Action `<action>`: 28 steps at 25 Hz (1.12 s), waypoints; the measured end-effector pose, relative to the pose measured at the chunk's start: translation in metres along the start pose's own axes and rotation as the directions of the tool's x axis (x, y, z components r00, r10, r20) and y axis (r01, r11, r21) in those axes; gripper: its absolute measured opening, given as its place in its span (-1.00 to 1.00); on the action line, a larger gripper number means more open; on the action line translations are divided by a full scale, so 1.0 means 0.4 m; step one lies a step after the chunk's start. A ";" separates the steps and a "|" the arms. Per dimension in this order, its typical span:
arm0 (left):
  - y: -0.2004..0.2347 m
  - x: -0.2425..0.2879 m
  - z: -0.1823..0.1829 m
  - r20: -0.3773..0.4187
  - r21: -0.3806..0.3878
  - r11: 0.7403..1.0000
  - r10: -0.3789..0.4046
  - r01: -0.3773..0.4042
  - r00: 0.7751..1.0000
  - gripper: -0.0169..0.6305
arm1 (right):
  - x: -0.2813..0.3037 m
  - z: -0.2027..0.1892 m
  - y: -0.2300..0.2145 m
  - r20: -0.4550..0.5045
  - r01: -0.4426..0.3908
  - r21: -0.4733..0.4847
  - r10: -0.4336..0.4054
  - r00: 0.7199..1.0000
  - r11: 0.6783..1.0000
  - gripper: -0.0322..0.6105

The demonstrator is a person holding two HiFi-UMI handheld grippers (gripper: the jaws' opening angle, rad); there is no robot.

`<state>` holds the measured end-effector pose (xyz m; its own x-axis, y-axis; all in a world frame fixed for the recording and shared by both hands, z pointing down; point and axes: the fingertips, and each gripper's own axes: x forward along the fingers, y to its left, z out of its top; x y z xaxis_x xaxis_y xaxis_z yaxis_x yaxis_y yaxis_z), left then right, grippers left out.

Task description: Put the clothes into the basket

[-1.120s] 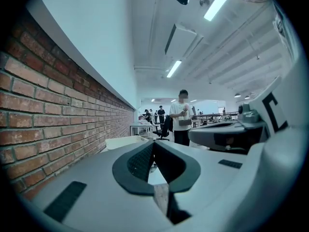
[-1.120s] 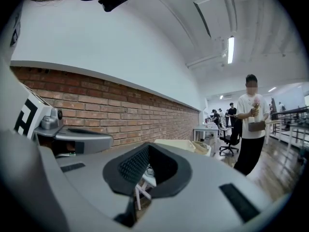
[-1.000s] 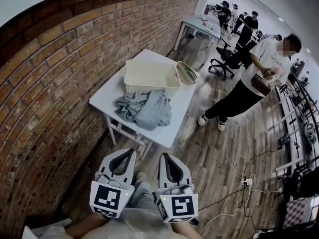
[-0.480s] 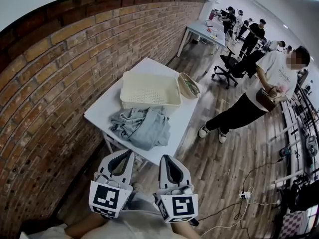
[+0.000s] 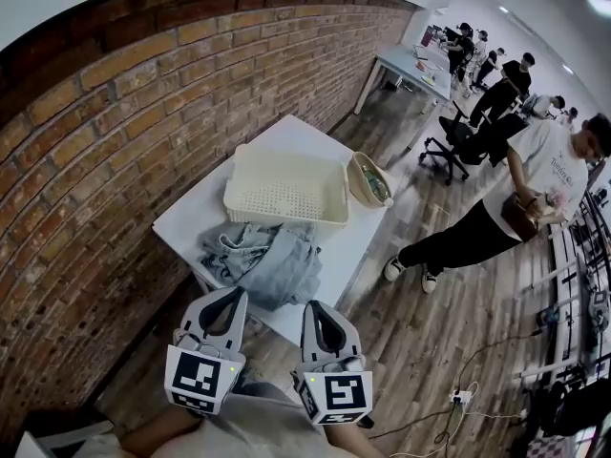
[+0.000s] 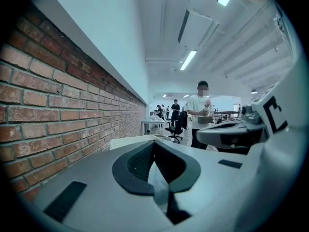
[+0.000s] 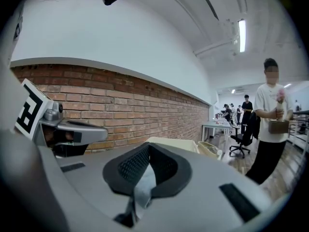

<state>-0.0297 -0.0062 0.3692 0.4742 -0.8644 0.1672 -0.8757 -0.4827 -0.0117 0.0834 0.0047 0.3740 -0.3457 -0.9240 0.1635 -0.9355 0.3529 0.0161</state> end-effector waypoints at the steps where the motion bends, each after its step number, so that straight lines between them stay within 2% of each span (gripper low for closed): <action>1: 0.003 0.010 -0.007 -0.006 -0.005 1.000 0.006 -0.006 1.000 -0.92 | 0.011 -0.005 -0.004 -0.005 -0.010 0.001 0.010 1.000 1.000 -0.88; 5: 0.012 0.037 -0.028 -0.023 -0.017 1.000 0.024 -0.025 0.999 -0.92 | 0.040 -0.021 -0.017 -0.017 -0.035 -0.003 0.035 0.999 0.999 -0.88; 14: 0.034 0.078 -0.054 -0.052 -0.030 0.999 0.037 -0.039 0.998 -0.92 | 0.076 -0.057 -0.044 -0.042 -0.034 0.016 0.034 0.999 0.999 -0.88; 24: 0.097 0.150 -0.079 -0.091 -0.063 0.998 0.014 -0.019 0.996 -0.92 | 0.137 -0.060 -0.079 -0.057 0.014 0.036 -0.012 0.998 0.999 -0.88; 28: 0.134 0.177 -0.099 -0.142 -0.092 0.996 -0.007 -0.006 0.990 -0.92 | 0.171 -0.070 -0.094 -0.081 0.036 0.047 -0.032 0.996 0.998 -0.88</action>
<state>-0.0465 -0.0877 0.4195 0.4623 -0.8324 0.3055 -0.8834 -0.4621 0.0778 0.0969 -0.0674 0.4121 -0.3088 -0.9198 0.2419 -0.9496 0.3123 -0.0247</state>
